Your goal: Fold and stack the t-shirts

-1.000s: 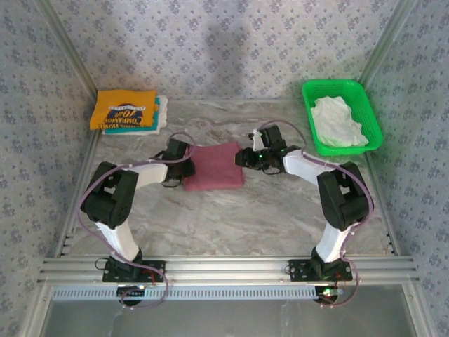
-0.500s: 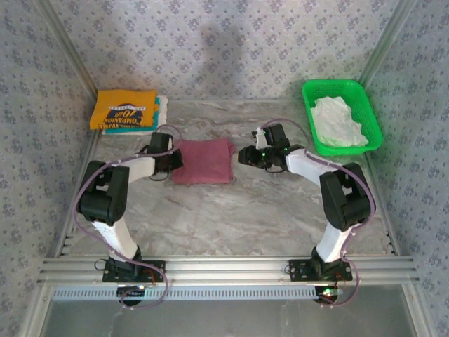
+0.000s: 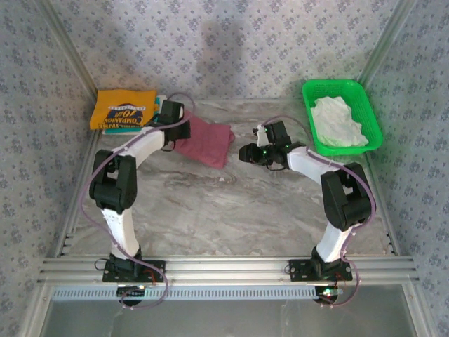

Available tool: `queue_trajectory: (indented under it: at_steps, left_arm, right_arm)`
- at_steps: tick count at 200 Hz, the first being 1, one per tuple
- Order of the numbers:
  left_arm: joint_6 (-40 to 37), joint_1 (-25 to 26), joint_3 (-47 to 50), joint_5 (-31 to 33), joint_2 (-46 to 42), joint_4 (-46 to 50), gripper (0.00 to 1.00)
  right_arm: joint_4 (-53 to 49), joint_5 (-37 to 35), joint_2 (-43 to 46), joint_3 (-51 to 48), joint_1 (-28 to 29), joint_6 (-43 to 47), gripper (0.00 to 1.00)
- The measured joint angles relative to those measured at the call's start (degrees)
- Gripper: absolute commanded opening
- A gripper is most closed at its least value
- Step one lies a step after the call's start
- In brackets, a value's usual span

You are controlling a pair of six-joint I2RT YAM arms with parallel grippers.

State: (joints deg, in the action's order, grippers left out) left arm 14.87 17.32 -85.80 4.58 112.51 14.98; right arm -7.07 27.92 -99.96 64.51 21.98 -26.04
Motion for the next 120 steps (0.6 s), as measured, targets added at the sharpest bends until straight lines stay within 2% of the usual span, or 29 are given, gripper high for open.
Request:
queue_trajectory:
  at_steps: [43,65,79,120]
  left_arm:
    - [-8.2,-2.6,-9.6,0.1,4.5,3.6,0.0]
    - [-12.2,-4.9,-14.5,-1.9,6.1,4.8,0.0]
    - [-14.5,-6.7,-17.7,-3.6,6.9,5.7,0.0]
    - [-18.5,-11.3,-26.8,-9.2,8.6,9.1,0.0]
  right_arm:
    - [-1.1,0.4,0.2,1.0,0.0,0.6,0.45]
    - [-1.1,1.7,0.3,1.0,0.1,1.1,0.65]
    - [-1.1,2.8,0.7,1.0,0.5,2.0,0.72]
    - [0.2,5.2,4.0,1.0,2.4,3.5,0.74]
